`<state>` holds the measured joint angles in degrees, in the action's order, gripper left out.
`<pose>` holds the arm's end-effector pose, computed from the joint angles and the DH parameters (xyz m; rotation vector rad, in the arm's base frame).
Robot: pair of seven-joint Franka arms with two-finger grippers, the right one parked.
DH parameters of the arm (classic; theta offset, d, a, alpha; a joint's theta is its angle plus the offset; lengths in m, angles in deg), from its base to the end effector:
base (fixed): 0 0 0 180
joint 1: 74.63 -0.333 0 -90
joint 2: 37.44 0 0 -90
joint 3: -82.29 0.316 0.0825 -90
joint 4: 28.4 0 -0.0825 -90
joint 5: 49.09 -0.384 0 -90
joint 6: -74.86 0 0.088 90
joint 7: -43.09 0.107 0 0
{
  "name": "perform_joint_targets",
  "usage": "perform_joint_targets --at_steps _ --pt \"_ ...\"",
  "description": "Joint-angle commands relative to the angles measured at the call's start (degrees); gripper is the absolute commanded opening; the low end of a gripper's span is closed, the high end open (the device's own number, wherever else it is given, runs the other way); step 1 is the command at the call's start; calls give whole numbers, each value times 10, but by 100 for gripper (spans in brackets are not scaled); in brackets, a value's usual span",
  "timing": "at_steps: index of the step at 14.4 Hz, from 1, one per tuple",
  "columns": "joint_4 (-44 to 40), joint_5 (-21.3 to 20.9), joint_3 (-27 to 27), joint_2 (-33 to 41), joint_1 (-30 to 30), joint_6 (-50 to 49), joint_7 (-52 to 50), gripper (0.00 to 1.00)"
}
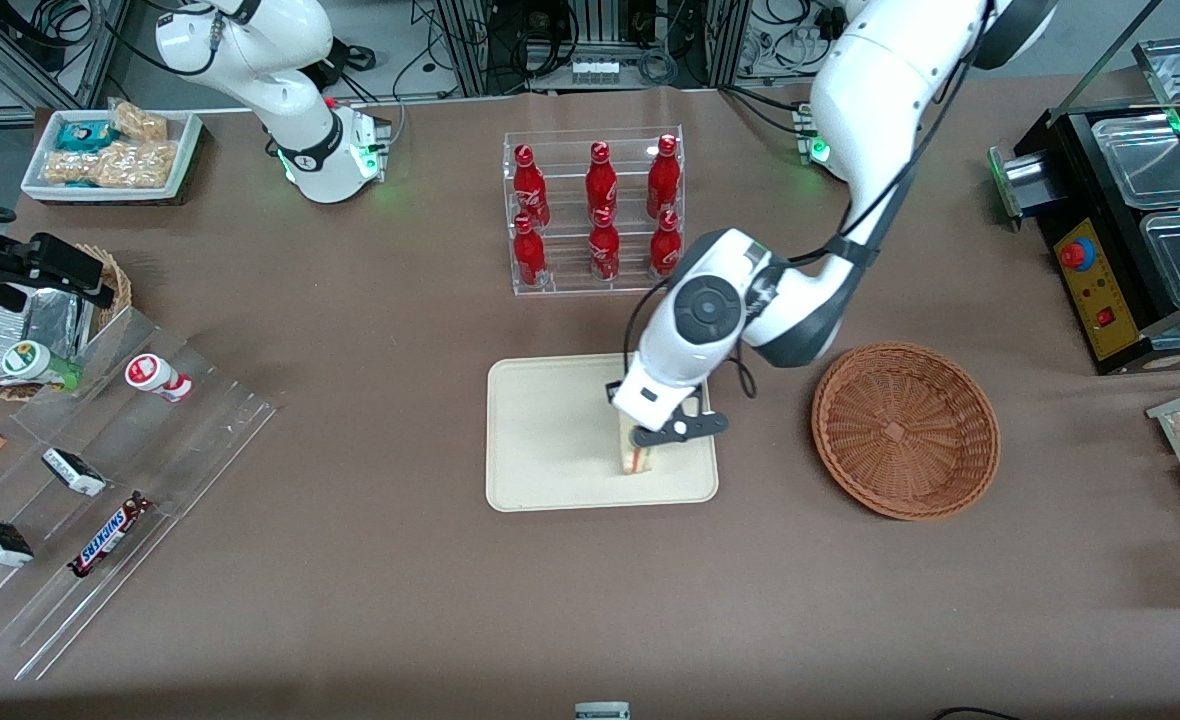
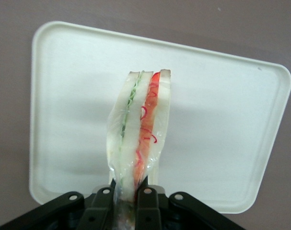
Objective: Place sandwich from basket to tray
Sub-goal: 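Lift the sandwich and carry it over the cream tray, then lower the sandwich onto the tray and open the left gripper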
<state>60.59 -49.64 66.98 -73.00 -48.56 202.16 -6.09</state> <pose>0.5500 -0.4452 0.3020 2.9772 0.2742 -0.0815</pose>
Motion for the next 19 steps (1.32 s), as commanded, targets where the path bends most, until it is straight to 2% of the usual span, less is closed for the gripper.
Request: perform_joint_targets --at_steps 1,5,7,8,9,10,12,15,19 --pt "-28 -40 8 -26 27 11 -46 9" --pt "-31 -59 8 -46 45 44 -59 10" --pt "-31 -59 8 -56 53 52 -59 18" --pt "-29 -58 8 -60 53 52 -60 38" --pt "-29 -58 8 -65 53 52 -57 96" --pt "-29 -58 8 -68 53 58 -54 100" --pt "-30 -60 8 -59 53 63 -57 100" --pt "-29 -60 10 -9 47 52 -71 100" --pt "-27 -59 12 53 13 -23 -85 100"
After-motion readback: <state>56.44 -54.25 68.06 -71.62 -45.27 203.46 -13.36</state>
